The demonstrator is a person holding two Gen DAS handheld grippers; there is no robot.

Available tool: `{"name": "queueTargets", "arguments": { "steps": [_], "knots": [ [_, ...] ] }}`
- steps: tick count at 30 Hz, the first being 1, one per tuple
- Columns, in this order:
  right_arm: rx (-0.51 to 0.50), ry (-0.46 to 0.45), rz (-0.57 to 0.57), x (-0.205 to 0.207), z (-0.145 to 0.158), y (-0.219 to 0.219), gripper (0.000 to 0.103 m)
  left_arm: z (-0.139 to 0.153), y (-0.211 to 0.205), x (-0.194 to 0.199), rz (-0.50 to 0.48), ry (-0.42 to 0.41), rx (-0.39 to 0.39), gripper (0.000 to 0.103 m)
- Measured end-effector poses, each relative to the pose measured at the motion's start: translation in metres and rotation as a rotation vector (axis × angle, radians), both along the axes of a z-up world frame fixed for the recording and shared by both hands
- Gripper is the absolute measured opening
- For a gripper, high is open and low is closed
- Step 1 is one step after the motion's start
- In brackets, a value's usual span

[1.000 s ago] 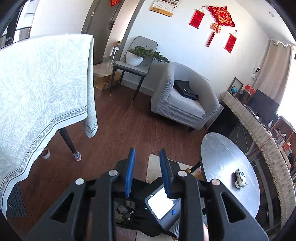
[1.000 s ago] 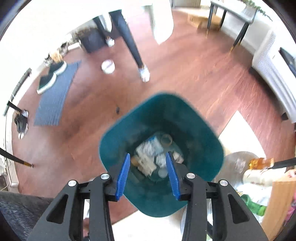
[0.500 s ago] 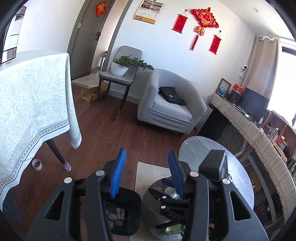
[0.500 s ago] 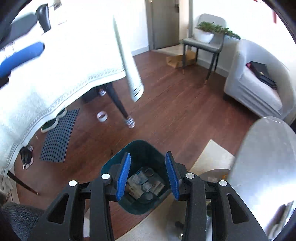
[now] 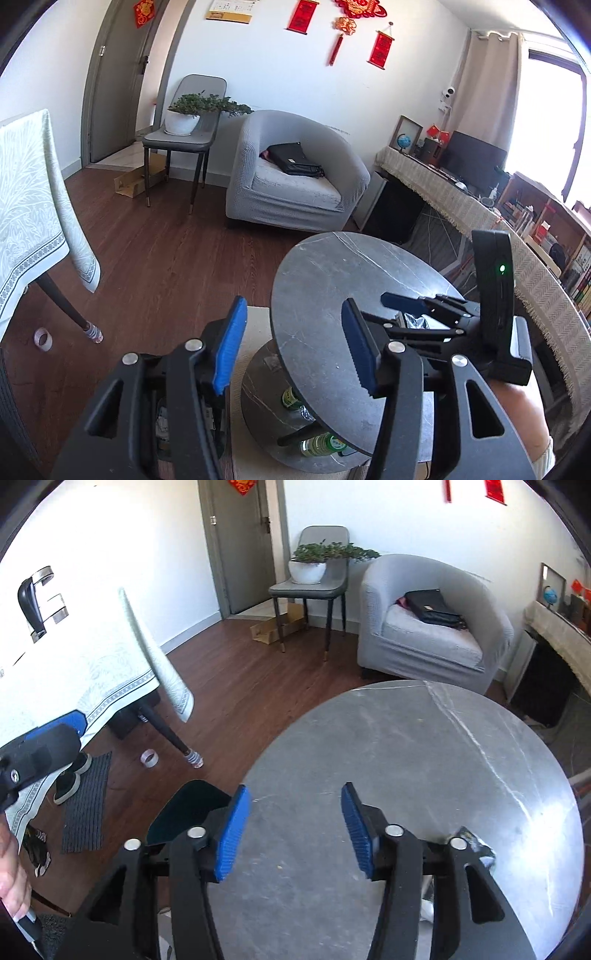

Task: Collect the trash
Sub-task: 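Move both tools back toward the black package on the table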

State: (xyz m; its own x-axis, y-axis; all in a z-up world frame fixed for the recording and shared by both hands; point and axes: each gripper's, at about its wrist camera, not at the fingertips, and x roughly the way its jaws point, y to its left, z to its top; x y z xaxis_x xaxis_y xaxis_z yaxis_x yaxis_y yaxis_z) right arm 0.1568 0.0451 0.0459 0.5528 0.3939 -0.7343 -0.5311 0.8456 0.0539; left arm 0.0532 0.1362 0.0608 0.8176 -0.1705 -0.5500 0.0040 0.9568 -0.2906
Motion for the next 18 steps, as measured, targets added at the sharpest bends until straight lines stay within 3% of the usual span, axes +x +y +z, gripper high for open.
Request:
{"name": "queueTargets", "arguments": {
  "steps": [2, 5, 10, 18],
  "knots": [
    [-0.011, -0.013, -0.064, 0.001, -0.001, -0.014, 0.073, -0.006, -0.011, 0.004, -0.015, 0.011, 0.011, 0.056],
    [-0.027, -0.015, -0.153, 0.006, -0.007, -0.042, 0.08, -0.012, -0.022, 0.009, -0.035, 0.023, 0.001, 0.056],
    [-0.092, 0.002, -0.255, 0.013, -0.025, -0.071, 0.083, -0.018, -0.045, 0.016, -0.068, 0.036, 0.001, 0.056],
    [-0.047, 0.108, -0.311, 0.024, -0.048, -0.089, 0.083, -0.036, -0.068, 0.032, -0.114, 0.083, 0.009, 0.056]
  ]
}}
